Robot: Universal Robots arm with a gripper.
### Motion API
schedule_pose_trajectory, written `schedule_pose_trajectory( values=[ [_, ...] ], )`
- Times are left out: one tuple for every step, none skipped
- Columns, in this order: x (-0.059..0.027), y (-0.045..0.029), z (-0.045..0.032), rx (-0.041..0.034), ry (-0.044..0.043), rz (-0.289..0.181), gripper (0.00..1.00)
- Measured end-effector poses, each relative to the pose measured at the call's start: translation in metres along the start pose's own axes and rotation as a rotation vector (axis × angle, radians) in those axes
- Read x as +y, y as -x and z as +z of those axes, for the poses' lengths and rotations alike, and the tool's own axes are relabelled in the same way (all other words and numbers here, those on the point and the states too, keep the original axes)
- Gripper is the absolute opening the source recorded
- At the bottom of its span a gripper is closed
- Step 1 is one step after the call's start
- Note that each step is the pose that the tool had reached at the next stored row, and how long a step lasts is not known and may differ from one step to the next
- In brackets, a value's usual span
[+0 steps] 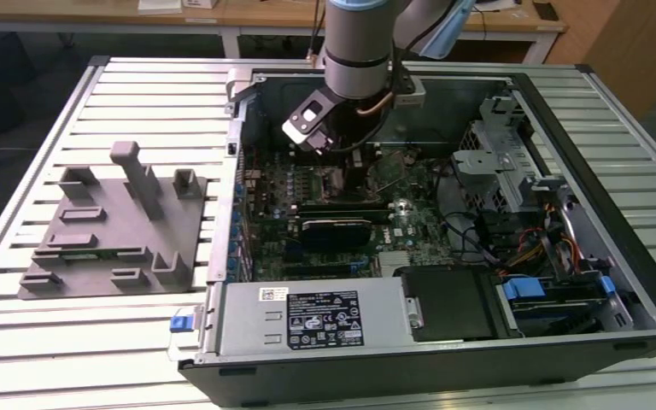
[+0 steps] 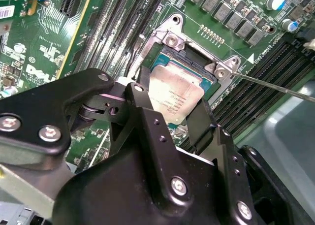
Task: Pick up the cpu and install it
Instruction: 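Place the cpu into insertion slot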
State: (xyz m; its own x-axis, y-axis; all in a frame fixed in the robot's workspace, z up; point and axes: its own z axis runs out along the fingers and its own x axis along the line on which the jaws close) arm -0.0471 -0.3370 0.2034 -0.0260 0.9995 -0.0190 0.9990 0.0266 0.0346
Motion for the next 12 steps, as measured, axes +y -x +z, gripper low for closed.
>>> schedule_pose_trajectory(
  values=[
    [0.0000, 0.0000, 0.0006, 0.0000, 0.0000, 0.000, 0.54],
    [0.0000, 0.0000, 0.0012, -0.0001, 0.0000, 0.000, 0.54],
    [-0.0001, 0.0000, 0.0019, 0.0000, 0.0000, 0.000, 0.54],
    [-0.0001, 0.0000, 0.0026, 0.0000, 0.0000, 0.000, 0.54],
    [-0.0001, 0.0000, 0.0034, -0.0001, 0.0000, 0.000, 0.54],
    [-0.0001, -0.0001, 0.0042, -0.0001, 0.0000, 0.000, 0.54],
    [-0.0002, -0.0001, 0.0051, 0.0000, 0.0000, 0.000, 0.54],
    [-0.0002, -0.0001, 0.0059, 0.0000, 0.0000, 0.000, 0.54],
    [-0.0002, -0.0001, 0.0066, 0.0000, 0.0001, 0.000, 0.54],
    [-0.0003, -0.0001, 0.0070, 0.0000, 0.0000, 0.000, 0.54],
    [-0.0003, -0.0001, 0.0074, 0.0005, 0.0000, 0.002, 0.54],
    [-0.0003, -0.0002, 0.0077, 0.0010, 0.0000, 0.003, 0.54]
  ],
)
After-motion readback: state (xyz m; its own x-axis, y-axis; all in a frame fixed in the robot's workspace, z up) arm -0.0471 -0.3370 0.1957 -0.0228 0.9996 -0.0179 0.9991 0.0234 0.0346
